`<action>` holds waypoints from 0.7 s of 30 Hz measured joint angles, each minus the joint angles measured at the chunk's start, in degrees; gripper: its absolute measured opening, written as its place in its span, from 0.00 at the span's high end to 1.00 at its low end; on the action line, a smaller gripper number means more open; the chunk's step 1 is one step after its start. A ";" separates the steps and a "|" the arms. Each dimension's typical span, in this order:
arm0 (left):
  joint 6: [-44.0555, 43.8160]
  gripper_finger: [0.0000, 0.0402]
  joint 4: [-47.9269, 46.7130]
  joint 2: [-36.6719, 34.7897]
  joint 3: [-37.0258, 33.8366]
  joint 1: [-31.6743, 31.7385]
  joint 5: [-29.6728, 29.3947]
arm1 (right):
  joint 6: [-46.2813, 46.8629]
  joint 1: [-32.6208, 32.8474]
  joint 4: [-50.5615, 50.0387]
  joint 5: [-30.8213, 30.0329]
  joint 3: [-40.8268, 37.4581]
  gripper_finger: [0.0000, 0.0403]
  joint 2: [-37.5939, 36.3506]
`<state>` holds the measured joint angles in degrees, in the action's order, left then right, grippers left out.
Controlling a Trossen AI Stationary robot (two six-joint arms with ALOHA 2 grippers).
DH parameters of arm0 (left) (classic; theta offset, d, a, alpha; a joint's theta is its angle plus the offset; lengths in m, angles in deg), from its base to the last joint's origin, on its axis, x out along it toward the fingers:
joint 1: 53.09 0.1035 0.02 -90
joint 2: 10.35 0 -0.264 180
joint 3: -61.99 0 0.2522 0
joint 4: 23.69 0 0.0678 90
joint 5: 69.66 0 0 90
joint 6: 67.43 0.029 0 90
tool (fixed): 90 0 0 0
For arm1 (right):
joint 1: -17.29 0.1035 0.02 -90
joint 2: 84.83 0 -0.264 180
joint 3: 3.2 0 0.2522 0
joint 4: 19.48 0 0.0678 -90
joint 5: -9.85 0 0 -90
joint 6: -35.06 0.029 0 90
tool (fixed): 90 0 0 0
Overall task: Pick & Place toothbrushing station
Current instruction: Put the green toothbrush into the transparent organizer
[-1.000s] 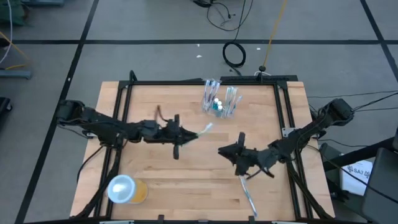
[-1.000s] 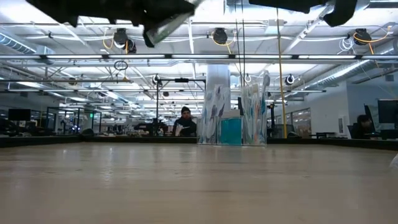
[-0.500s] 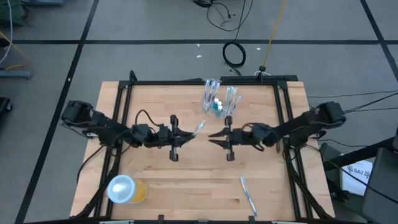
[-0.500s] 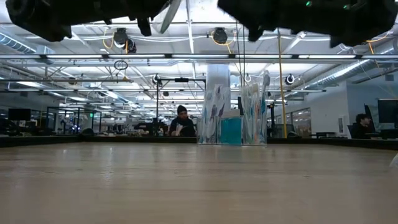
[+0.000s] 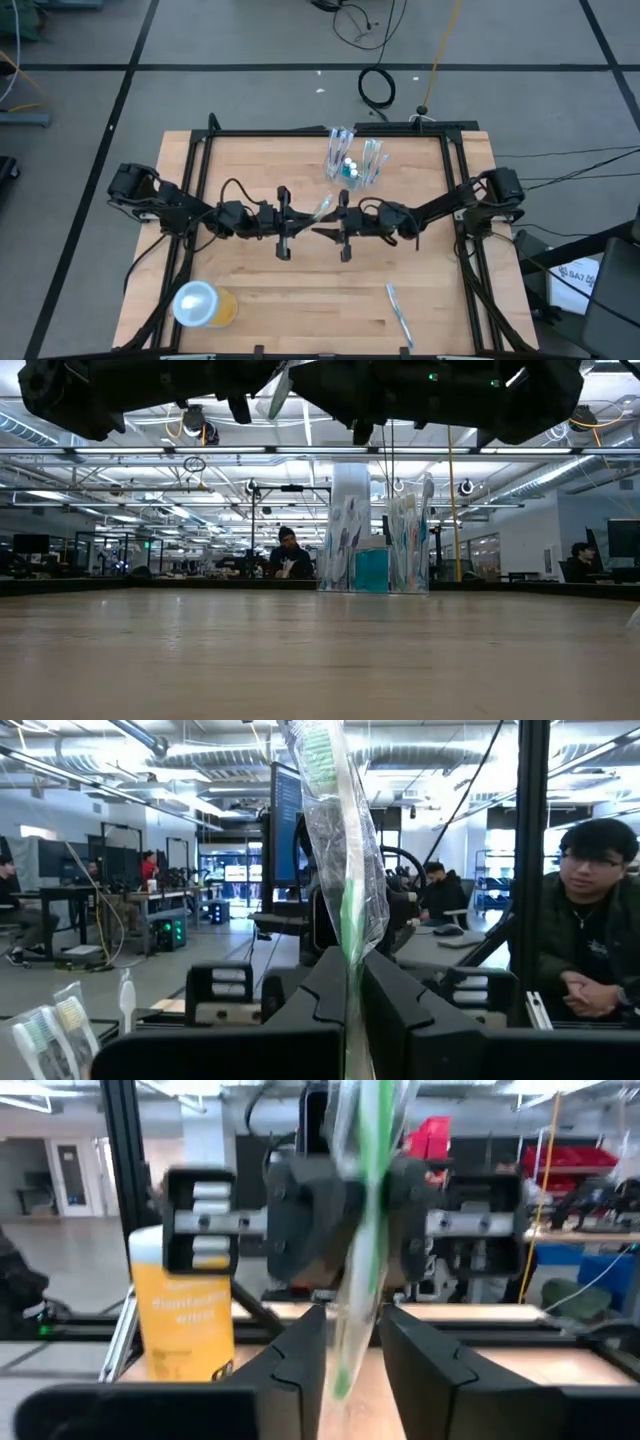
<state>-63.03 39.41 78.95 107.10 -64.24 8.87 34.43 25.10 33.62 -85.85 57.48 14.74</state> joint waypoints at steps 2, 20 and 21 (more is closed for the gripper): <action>-0.02 0.98 0.05 0.02 0.00 0.00 0.60 | 1.12 -0.27 -0.25 0.04 0.79 0.74 0.99; 0.02 0.98 0.05 -0.01 0.00 0.26 0.84 | 1.97 -0.32 0.27 2.89 1.75 0.76 1.84; 0.01 0.98 0.03 -0.01 0.00 0.29 0.85 | 1.93 -0.34 0.36 2.79 1.75 0.79 1.84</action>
<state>-63.02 39.44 78.95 107.10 -63.95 9.72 36.36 24.76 33.98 -83.06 59.23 16.57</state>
